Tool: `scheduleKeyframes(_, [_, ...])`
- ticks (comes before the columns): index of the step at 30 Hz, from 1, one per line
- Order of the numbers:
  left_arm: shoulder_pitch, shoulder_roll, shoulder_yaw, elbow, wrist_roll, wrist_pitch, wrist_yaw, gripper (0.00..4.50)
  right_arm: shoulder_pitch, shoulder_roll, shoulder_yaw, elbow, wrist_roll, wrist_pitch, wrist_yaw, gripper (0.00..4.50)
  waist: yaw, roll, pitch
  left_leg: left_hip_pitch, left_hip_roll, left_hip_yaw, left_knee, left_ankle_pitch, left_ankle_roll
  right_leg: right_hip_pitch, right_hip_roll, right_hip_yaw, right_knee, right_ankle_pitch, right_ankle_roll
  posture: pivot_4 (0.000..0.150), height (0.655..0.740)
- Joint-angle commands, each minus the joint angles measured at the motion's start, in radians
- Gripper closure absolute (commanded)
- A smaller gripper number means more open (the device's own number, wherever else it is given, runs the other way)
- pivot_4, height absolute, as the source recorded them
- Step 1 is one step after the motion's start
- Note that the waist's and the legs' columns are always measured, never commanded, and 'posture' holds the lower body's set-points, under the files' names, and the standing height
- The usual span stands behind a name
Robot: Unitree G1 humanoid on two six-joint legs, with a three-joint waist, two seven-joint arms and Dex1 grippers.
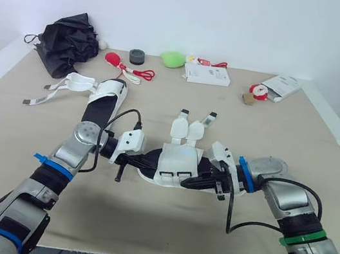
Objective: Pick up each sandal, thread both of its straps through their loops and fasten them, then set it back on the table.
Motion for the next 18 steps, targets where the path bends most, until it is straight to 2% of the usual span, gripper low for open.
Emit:
scheduleKeyframes(1, [0.038, 0.043, -0.07, 0.026, 0.068, -0.009, -0.052, 4.44, 0.007, -0.016, -0.013, -0.014, 0.001, 0.004, 0.006, 4.5, 0.0, 0.0, 0.0, 0.0, 0.0, 0.0, -0.001, 0.0, 0.0, 0.0, 0.0, 0.0, 0.0, -0.001, -0.001, 0.15, 0.74])
scheduleKeyframes(5, [0.03, 0.058, -0.086, 0.053, 0.088, -0.072, -0.062, 4.44, 0.003, -0.013, -0.038, -0.005, 0.016, 0.023, -0.012, 4.5, 0.0, 0.0, -0.001, 0.0, 0.0, 0.0, -0.002, -0.003, 0.0, 0.0, 0.001, 0.0, 0.0, 0.0, 0.0, 0.15, 0.74])
scheduleKeyframes(9, [0.015, 0.049, -0.082, 0.097, 0.09, -0.099, -0.057, 4.5, 0.014, -0.042, -0.05, -0.015, 0.028, 0.034, 0.001, 2.86, 0.0, 0.0, -0.001, 0.0, 0.0, 0.0, -0.002, -0.003, 0.0, -0.001, 0.001, 0.0, 0.0, -0.001, 0.0, 0.15, 0.74])
scheduleKeyframes(15, [0.011, 0.031, -0.086, 0.112, 0.084, -0.106, -0.048, 4.5, 0.044, -0.095, -0.084, -0.047, 0.043, 0.045, 0.004, 0.03, 0.0, 0.0, -0.002, 0.002, 0.001, 0.0, -0.001, -0.003, 0.0, 0.0, 0.001, 0.0, 0.0, -0.002, -0.002, 0.15, 0.74])
scheduleKeyframes(18, [0.018, 0.023, -0.087, 0.106, 0.082, -0.103, -0.039, 4.5, 0.072, -0.147, -0.159, -0.072, 0.087, 0.076, 0.002, 0.03, 0.001, 0.0, -0.002, 0.002, 0.001, 0.0, -0.001, -0.003, 0.0, 0.001, 0.001, -0.001, 0.0, -0.002, -0.002, 0.15, 0.74])
